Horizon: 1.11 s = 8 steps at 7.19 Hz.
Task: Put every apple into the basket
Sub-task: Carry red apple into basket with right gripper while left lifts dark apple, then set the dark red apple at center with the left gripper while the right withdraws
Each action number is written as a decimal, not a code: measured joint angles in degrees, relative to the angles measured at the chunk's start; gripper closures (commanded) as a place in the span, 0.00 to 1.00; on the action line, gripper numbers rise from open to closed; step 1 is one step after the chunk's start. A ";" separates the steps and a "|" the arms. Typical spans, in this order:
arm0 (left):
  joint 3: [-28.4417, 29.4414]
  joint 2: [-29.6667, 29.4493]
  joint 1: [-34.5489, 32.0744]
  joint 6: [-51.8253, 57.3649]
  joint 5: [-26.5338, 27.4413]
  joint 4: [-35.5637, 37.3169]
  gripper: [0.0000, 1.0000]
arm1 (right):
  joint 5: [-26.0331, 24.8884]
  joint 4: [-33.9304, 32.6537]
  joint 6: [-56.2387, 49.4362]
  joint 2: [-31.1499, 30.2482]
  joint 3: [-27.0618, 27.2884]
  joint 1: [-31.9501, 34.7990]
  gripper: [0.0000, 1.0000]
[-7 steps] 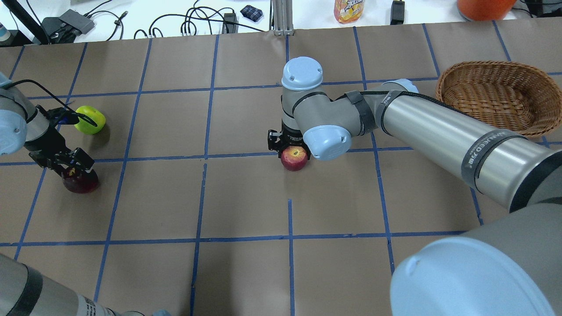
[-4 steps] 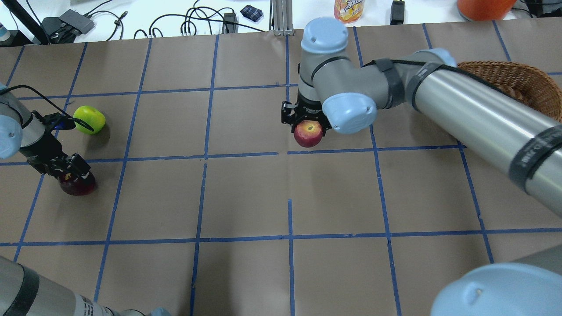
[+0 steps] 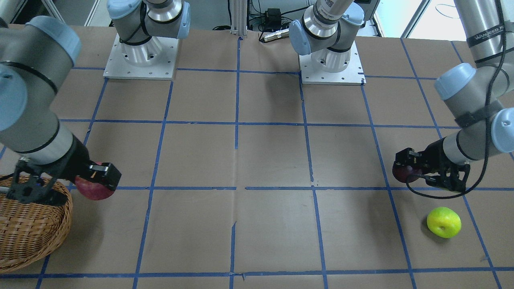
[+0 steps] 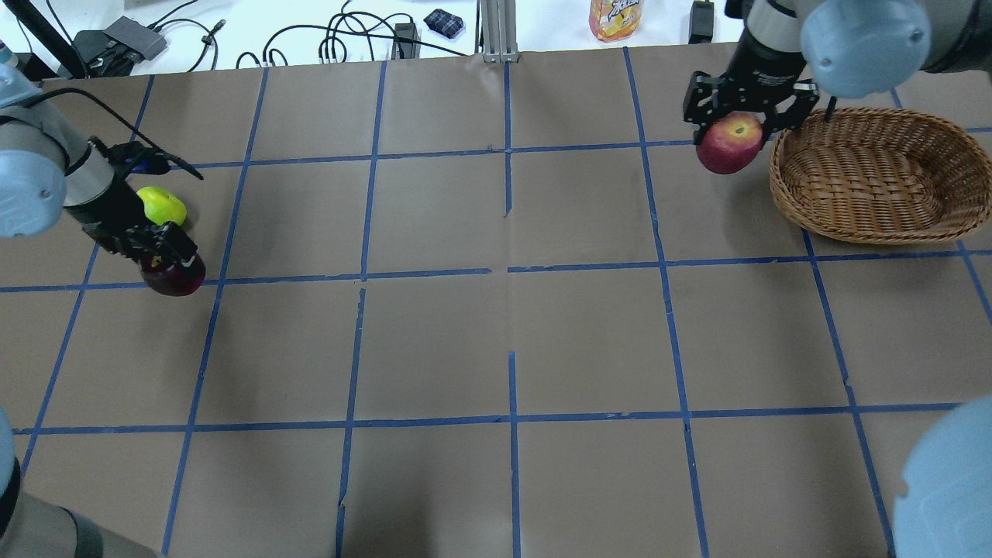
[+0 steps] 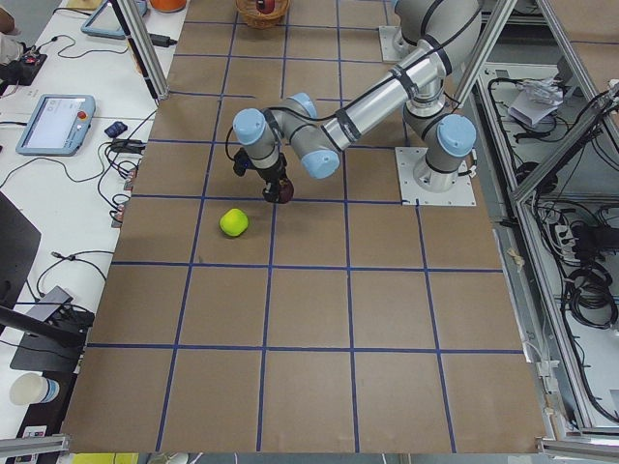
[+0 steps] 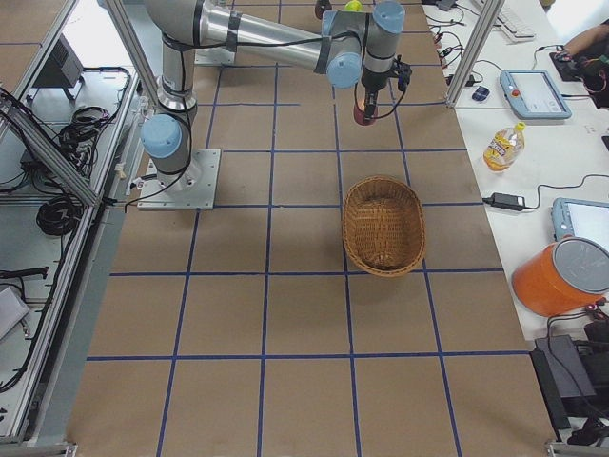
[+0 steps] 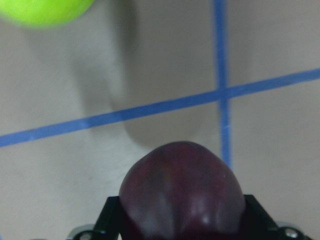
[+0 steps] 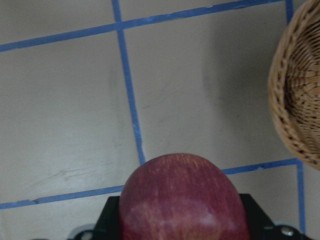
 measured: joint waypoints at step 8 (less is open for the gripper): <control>0.01 -6.19 -38.45 -52.65 -10.97 20.73 0.88 | -2.41 -18.94 -25.75 15.05 0.07 -19.25 1.00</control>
